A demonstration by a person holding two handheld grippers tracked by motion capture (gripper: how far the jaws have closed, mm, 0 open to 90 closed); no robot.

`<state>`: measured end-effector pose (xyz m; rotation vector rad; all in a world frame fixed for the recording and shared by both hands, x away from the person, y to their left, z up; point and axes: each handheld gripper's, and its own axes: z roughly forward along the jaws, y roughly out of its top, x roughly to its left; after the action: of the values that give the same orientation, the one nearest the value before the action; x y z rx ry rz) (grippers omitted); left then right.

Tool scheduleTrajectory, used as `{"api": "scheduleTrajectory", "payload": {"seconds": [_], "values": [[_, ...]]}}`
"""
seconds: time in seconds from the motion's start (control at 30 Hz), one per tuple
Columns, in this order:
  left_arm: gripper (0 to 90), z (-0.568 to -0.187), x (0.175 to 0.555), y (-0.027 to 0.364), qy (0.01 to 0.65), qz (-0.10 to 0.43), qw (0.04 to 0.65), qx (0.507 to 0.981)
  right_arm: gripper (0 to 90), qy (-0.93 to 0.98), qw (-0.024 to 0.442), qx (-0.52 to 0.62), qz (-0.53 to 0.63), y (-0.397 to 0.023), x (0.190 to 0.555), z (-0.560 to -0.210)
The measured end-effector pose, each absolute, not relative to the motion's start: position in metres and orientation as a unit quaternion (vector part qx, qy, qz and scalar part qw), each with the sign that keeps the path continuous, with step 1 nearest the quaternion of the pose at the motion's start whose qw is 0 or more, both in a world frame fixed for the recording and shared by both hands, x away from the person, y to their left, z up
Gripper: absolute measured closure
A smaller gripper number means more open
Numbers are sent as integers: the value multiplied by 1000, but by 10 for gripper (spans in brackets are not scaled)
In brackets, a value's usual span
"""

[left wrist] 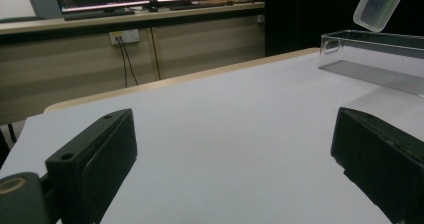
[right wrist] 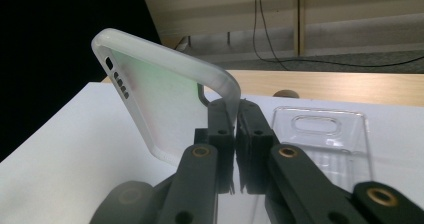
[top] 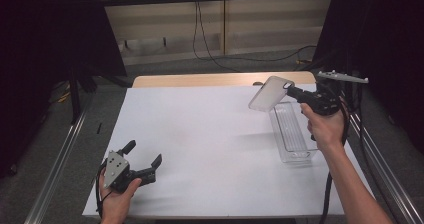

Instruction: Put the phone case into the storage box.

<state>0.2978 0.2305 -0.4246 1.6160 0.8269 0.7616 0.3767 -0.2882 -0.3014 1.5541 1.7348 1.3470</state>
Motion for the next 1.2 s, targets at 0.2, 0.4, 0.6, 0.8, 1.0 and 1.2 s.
{"api": "scheduleTrajectory", "payload": {"seconds": [0.2, 0.4, 0.6, 0.8, 1.0, 1.2], "values": [[45, -428, 297, 226, 354, 316, 544, 692, 864, 621, 235, 570, 483, -299, 383, -300], [45, -432, 300, 221, 355, 296, 548, 697, 864, 614, 242, 577, 481, -308, 388, -297], [44, -432, 301, 222, 357, 294, 546, 698, 864, 607, 251, 585, 476, -318, 391, -294], [44, -433, 303, 222, 358, 293, 547, 698, 864, 606, 265, 590, 463, -325, 397, -292], [42, -432, 301, 220, 349, 303, 541, 702, 863, 607, 272, 593, 454, -329, 403, -294], [40, -432, 303, 221, 350, 300, 541, 704, 863, 610, 284, 593, 442, -331, 407, -293]]}}
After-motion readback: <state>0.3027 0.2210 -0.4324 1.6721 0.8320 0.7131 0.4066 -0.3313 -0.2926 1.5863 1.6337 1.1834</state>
